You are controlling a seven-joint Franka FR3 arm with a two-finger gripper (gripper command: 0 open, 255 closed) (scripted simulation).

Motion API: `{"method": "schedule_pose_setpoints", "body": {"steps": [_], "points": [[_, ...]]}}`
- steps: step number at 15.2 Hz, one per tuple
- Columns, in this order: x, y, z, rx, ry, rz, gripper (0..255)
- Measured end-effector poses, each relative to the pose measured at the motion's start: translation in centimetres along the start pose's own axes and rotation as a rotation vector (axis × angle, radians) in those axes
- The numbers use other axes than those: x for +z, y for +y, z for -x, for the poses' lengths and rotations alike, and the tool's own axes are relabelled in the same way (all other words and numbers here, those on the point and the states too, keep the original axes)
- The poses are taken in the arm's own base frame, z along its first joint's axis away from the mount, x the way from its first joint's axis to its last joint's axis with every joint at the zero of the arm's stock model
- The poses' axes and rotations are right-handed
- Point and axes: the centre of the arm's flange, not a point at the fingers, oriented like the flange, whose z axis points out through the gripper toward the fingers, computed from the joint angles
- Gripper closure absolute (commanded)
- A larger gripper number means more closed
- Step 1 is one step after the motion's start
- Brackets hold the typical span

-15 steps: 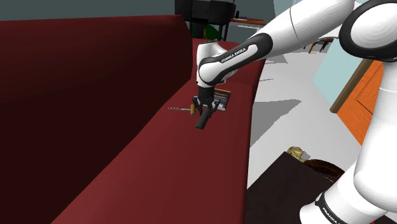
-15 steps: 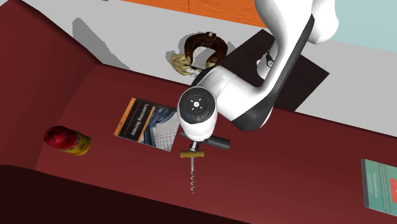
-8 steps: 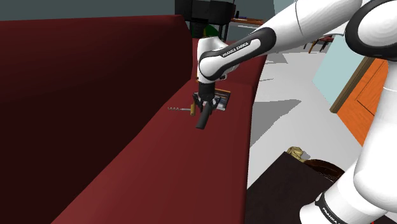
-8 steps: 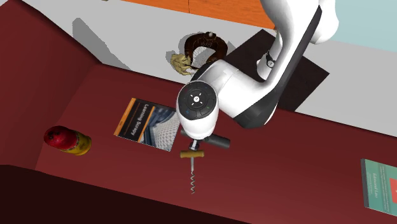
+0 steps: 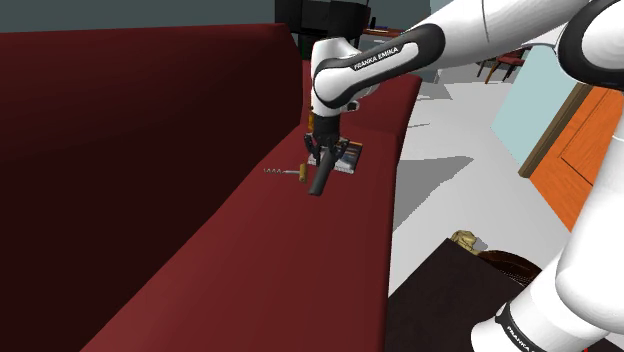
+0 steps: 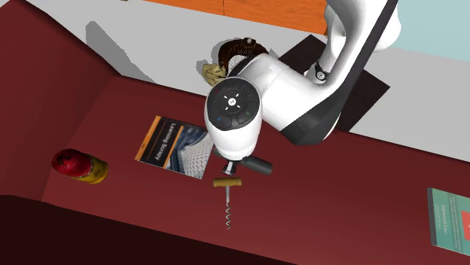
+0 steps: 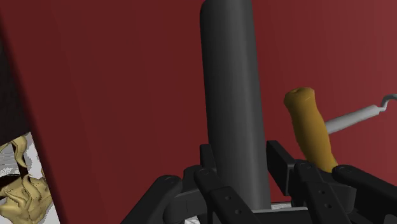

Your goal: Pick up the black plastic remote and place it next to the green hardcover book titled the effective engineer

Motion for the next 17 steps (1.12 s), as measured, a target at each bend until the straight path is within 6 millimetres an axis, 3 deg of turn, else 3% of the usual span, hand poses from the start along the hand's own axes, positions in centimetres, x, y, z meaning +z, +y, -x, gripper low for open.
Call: {"method": "schedule_pose_setpoints", "body": {"steps": [6,12,17], "points": [[-2.5,0.5,0.5,0.0,0.0,0.0,255],[-2.6,2.0,7.3,-0.001,0.0,0.0,255],[-2.5,3.9,14.2,-0.001,0.0,0.0,255]]}}
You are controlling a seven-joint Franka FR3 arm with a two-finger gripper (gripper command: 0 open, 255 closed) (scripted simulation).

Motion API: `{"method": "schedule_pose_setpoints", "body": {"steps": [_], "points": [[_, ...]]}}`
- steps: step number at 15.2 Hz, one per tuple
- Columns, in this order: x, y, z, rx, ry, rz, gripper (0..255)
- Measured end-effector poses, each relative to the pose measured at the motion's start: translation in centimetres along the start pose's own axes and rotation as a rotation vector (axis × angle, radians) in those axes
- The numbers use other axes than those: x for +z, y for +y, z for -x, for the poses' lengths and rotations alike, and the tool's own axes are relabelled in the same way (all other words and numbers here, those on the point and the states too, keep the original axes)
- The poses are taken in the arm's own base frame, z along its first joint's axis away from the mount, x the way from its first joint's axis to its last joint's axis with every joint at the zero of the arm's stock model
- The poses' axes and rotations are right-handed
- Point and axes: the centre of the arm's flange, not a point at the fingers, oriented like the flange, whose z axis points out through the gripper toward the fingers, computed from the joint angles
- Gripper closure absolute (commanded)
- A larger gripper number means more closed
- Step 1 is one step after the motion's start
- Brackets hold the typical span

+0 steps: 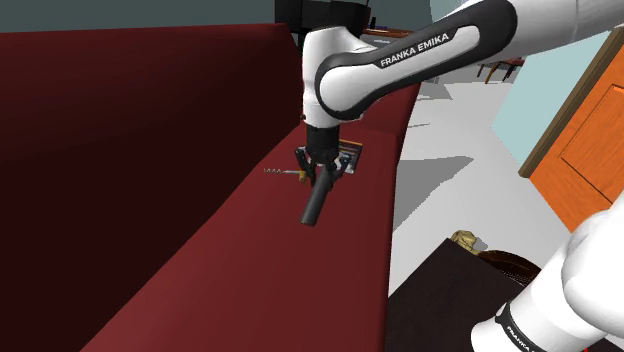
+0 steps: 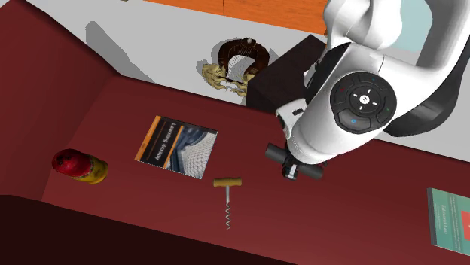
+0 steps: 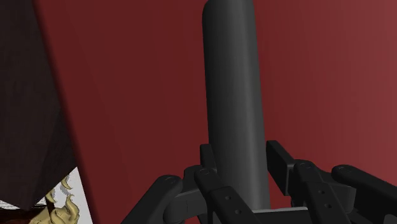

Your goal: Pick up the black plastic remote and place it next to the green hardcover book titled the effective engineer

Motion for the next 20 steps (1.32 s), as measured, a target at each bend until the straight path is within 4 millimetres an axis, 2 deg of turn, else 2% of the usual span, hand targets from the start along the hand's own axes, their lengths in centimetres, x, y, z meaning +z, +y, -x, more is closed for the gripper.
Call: {"method": "schedule_pose_setpoints", "body": {"steps": [5,20], "points": [[0.1,2.1,5.8,0.0,0.0,0.0,255],[0.7,6.9,25.3,0.0,0.0,0.0,255]]}}
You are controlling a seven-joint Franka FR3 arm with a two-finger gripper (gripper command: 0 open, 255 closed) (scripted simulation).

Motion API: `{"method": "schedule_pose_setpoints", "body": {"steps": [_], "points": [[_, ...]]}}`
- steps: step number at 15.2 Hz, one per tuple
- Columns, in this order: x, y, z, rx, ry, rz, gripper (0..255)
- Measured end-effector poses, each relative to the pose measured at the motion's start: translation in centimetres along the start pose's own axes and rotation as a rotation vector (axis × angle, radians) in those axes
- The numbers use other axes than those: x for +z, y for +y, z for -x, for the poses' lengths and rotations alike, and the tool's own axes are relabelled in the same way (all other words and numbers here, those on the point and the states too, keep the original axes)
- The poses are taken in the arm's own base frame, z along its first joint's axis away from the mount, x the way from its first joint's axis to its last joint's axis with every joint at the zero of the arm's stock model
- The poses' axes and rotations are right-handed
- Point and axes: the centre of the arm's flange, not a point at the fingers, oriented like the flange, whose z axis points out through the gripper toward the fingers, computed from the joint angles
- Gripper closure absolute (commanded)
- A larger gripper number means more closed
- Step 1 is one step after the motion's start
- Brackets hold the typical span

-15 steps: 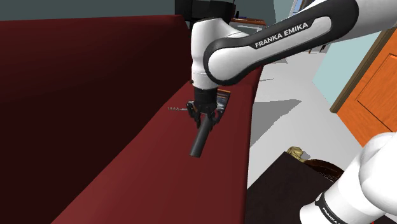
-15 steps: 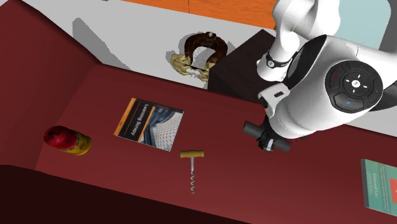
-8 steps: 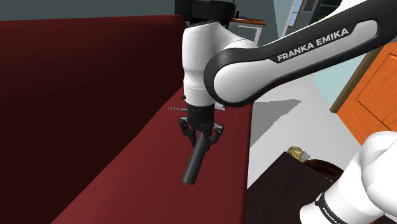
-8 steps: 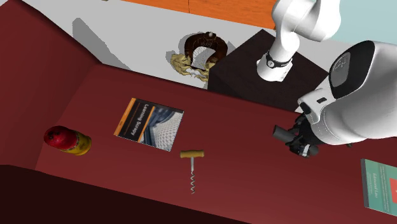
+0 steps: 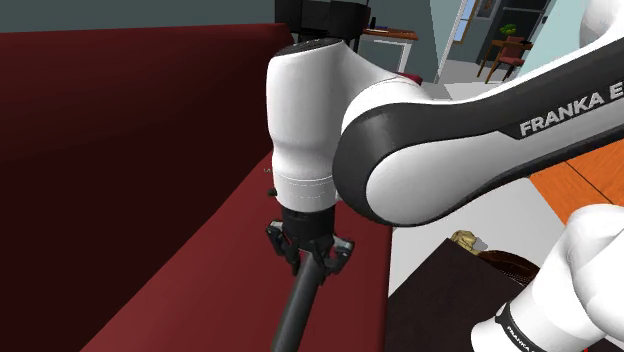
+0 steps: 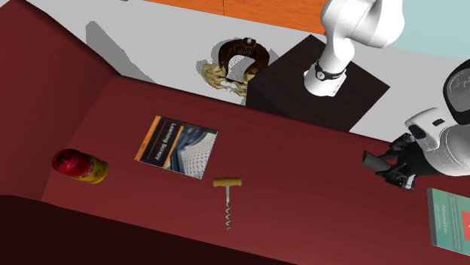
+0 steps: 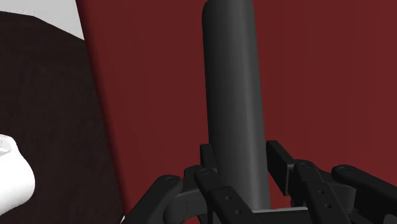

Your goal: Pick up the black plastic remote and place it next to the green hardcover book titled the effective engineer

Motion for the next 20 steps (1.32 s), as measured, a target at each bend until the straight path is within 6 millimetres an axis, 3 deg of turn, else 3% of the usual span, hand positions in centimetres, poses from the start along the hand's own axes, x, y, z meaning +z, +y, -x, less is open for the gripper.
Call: {"method": "schedule_pose_setpoints", "body": {"steps": [20], "points": [[0.3,6.5,25.5,-0.001,0.0,0.001,255]]}}
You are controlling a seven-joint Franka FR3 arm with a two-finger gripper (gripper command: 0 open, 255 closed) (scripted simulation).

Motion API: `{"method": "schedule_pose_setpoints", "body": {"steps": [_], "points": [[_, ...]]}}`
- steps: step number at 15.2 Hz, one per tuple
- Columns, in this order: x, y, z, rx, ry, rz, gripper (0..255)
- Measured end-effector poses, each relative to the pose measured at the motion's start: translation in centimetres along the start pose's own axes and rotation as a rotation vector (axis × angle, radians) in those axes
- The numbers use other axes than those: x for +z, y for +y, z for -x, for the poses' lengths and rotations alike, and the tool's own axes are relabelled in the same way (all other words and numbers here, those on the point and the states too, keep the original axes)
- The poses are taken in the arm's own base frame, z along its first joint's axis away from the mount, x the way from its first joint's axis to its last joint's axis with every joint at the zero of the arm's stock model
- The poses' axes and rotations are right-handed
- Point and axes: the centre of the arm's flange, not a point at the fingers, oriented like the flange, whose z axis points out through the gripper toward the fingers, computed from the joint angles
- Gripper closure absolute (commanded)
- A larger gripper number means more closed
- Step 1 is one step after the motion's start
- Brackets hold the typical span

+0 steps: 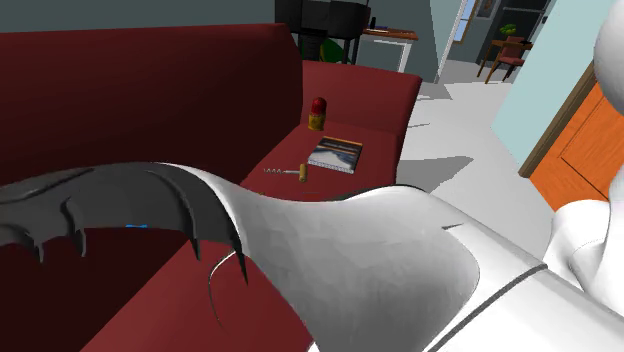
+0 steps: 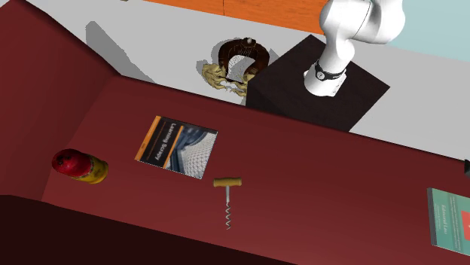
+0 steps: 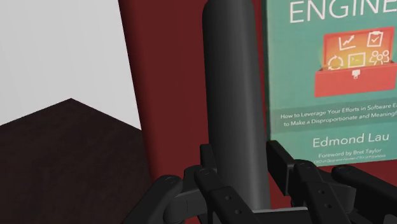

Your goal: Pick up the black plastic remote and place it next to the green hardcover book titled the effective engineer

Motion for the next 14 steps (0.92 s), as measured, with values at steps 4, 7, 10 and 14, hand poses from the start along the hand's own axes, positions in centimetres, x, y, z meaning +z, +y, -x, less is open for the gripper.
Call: {"method": "schedule_pose_setpoints", "body": {"steps": [4,7,10,14], "points": [[0.0,1.6,5.1,0.0,0.0,0.0,255],[0.1,2.5,8.6,0.0,-0.001,0.0,255],[0.1,3.6,12.7,0.0,-0.001,0.0,255],[0.3,4.8,17.7,0.001,-0.001,0.0,255]]}}
